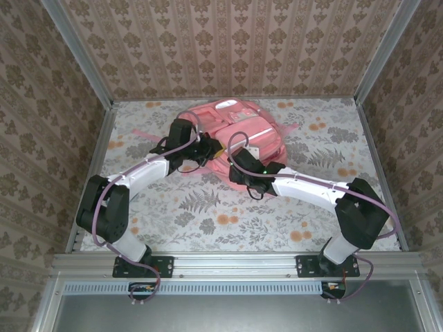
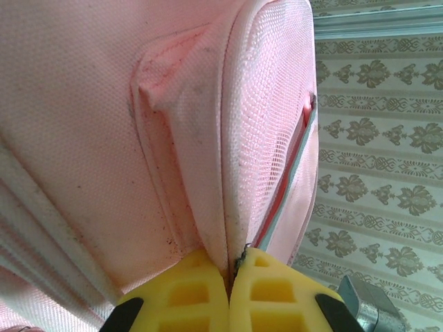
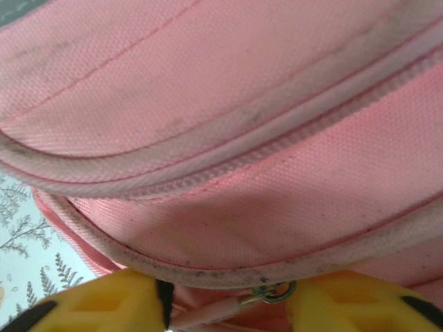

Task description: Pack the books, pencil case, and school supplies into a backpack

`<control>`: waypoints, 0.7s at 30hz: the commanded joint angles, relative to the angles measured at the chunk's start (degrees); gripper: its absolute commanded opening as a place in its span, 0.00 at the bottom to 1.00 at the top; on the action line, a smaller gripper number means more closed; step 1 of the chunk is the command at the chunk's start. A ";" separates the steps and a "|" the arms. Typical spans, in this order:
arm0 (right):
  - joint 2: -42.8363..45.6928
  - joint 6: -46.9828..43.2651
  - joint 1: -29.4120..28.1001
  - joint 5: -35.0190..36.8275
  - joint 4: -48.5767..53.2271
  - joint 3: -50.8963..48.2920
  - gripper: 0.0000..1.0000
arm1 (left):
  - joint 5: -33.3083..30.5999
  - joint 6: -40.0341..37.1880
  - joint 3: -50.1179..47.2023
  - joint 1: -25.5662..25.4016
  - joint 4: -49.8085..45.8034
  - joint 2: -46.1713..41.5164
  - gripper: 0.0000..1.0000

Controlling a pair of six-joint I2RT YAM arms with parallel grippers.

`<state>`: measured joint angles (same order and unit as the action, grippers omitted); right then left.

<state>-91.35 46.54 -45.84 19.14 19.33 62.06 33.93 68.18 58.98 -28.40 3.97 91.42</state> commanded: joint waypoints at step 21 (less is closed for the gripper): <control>3.76 -17.22 2.43 -5.02 10.93 2.42 0.15 | 1.65 -5.70 3.37 4.54 0.22 -3.51 0.00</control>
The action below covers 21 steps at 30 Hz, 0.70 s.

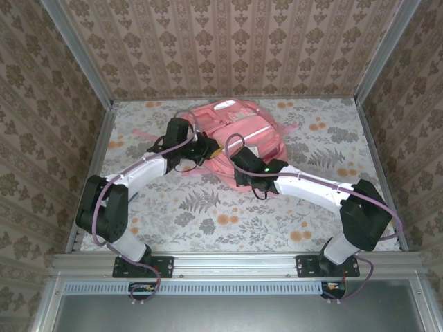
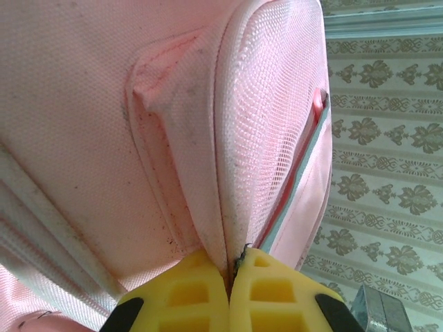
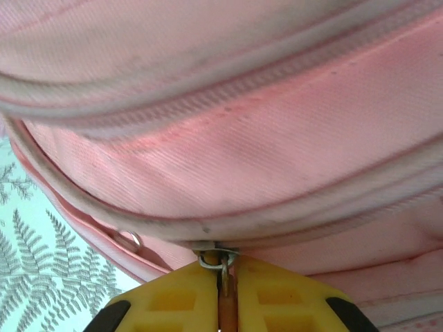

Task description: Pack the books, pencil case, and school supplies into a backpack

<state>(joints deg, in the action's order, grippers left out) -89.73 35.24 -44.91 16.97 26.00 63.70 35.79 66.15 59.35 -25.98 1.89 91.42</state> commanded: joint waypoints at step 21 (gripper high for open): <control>-2.49 -9.12 0.63 -13.11 -5.43 3.69 0.00 | -5.18 -10.60 -0.21 7.23 -7.13 -6.94 0.45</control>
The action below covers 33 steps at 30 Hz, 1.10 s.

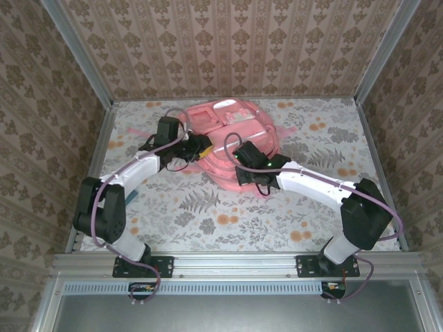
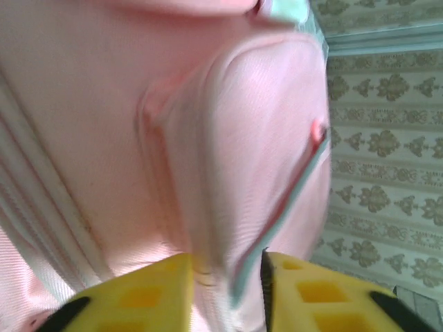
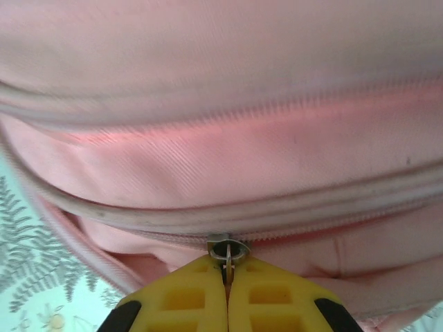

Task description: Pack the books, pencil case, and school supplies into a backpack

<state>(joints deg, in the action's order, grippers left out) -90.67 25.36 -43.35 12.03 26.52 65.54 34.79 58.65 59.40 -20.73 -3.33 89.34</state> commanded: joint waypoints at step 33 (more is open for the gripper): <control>-14.57 3.27 -5.15 -20.65 -14.19 13.21 0.00 | -5.61 15.16 -21.38 2.50 10.68 -9.33 0.35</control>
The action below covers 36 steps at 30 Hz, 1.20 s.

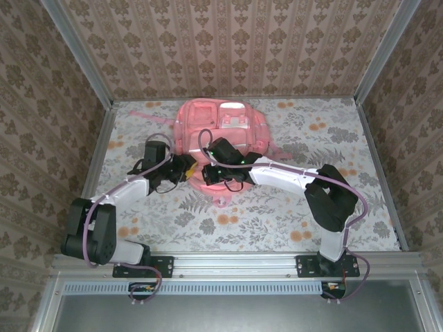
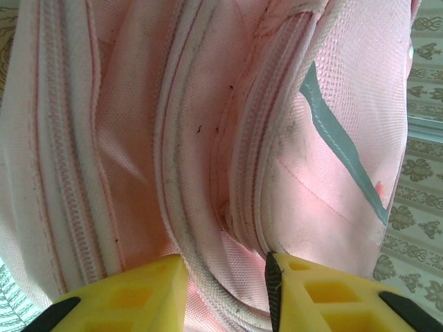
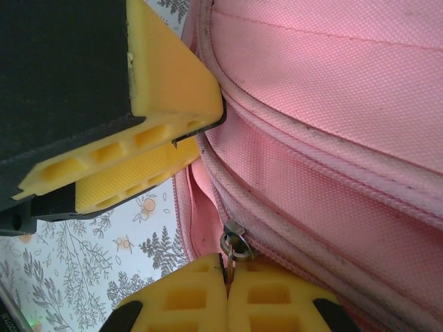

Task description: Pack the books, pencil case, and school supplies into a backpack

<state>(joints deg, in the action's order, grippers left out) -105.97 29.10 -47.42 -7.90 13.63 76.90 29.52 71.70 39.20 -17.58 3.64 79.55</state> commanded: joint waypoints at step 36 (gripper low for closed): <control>11.59 2.33 0.26 33.44 20.58 -7.84 0.00 | -3.55 -2.41 -2.37 3.42 -2.69 -3.33 0.00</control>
<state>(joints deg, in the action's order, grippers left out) -98.70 29.47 -49.23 13.52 25.39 71.72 28.91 73.25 35.77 -15.97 4.51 77.87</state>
